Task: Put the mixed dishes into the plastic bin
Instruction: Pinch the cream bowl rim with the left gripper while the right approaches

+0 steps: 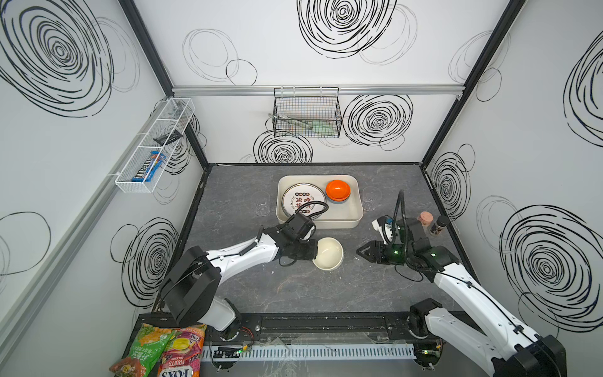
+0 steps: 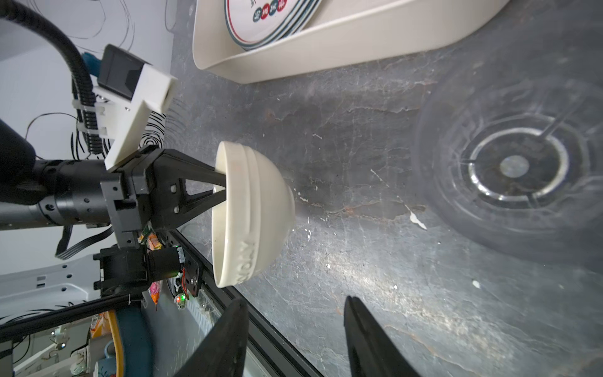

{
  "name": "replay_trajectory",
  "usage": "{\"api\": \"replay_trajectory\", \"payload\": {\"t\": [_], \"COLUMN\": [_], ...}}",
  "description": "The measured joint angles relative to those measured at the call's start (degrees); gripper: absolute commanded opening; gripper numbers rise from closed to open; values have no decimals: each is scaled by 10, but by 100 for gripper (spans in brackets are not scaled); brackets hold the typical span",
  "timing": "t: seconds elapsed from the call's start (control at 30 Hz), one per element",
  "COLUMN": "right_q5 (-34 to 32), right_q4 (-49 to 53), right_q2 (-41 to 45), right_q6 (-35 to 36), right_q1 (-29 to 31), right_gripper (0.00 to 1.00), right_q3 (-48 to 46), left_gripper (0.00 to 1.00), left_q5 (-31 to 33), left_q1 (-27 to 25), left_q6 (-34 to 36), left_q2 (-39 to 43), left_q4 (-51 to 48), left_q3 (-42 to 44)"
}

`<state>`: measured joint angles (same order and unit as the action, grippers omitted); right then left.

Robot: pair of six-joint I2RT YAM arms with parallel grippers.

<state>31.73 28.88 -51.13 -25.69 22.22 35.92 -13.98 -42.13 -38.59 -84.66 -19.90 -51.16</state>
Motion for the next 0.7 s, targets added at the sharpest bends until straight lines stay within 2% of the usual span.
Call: {"api": "replay_trajectory", "payload": {"t": [0.2, 0.3, 0.5, 0.7], "right_q5": [-16, -37, -73, -103], "right_q4": [-1, -5, -26, -45], "right_q2": [-32, -54, -115, -177], "right_q6": [-9, -18, -36, -49], "right_q1": [16, 49, 120, 158], "right_gripper": [57, 61, 61, 61], "right_q3": [38, 64, 118, 153], "left_gripper": [5, 5, 5, 6], "left_q5": [16, 23, 35, 40], "left_q1": [15, 21, 31, 37], "left_q6": [13, 20, 28, 31], "left_q2": [26, 32, 40, 58], "left_q4": [-30, -47, -73, -79], "left_q3": [0, -1, -9, -14]}}
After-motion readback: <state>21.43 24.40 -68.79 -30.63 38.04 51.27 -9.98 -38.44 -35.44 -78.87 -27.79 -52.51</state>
